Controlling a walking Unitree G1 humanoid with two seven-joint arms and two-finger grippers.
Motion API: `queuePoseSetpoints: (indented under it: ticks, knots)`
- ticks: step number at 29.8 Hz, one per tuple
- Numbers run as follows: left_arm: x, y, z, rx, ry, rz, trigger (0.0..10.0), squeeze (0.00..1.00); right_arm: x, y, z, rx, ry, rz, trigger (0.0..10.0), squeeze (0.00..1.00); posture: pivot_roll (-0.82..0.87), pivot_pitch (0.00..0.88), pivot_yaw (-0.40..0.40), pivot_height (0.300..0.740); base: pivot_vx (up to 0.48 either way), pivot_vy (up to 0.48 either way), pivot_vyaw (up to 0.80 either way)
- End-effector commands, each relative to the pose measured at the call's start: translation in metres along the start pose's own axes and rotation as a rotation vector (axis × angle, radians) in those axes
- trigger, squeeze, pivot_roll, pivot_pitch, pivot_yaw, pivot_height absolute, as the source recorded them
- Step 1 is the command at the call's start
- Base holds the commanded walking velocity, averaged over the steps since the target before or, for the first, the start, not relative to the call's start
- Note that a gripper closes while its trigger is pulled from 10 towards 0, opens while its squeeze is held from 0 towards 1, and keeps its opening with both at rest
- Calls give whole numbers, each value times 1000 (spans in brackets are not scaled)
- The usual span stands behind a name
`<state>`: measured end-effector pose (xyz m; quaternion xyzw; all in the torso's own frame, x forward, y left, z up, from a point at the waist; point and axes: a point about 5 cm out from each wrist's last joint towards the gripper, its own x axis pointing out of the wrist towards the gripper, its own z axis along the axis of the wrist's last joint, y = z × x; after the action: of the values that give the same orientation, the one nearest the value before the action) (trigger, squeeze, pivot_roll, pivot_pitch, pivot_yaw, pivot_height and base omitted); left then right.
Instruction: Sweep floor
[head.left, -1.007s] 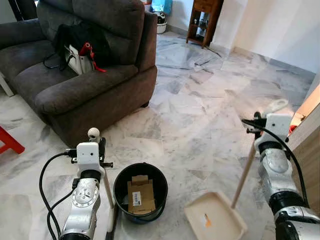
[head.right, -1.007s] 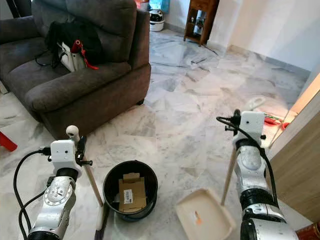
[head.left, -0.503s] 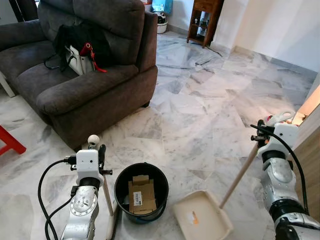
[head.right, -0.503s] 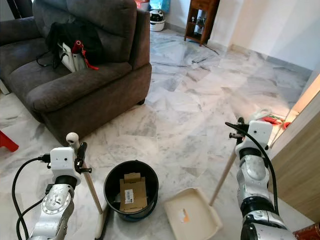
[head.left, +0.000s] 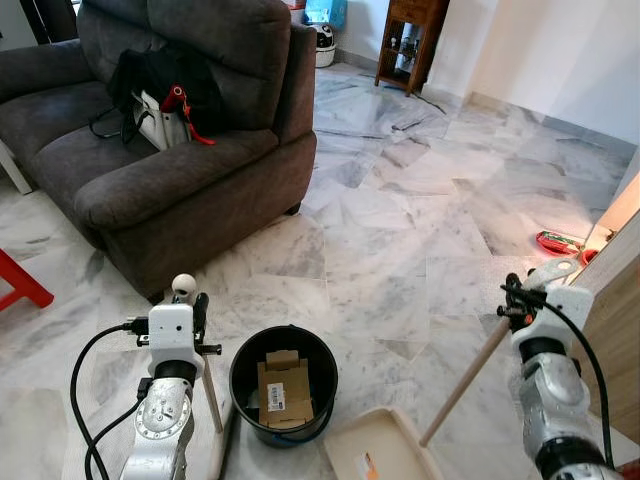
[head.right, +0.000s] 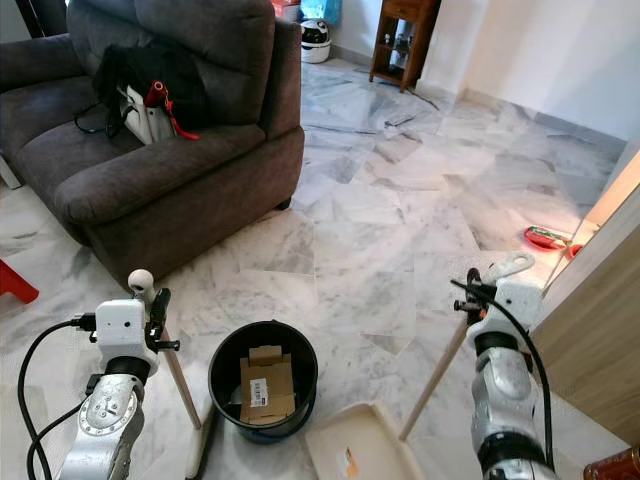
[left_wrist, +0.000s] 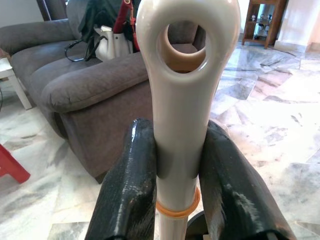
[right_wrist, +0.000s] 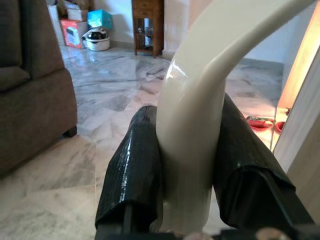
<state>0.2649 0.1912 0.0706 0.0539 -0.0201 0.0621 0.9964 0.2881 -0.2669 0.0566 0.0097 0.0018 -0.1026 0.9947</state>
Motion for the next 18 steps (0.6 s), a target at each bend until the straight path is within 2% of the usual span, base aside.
queuePoseSetpoints:
  ticks: [1,7,18]
  knots:
    - [0,-1,6,17,-31,-5,10000,0,2,4,15,3,-95,38,10000,0,2,0,-53,740,0,0,0]
    - [-3,2,7,26,-30,-7,10000,0,-4,17,22,28,-151,119,10000,0,-1,0,-48,740,0,0,0]
    - [-9,6,9,43,-33,6,10000,0,-17,34,25,44,-169,182,10000,0,3,0,-34,740,0,0,0]
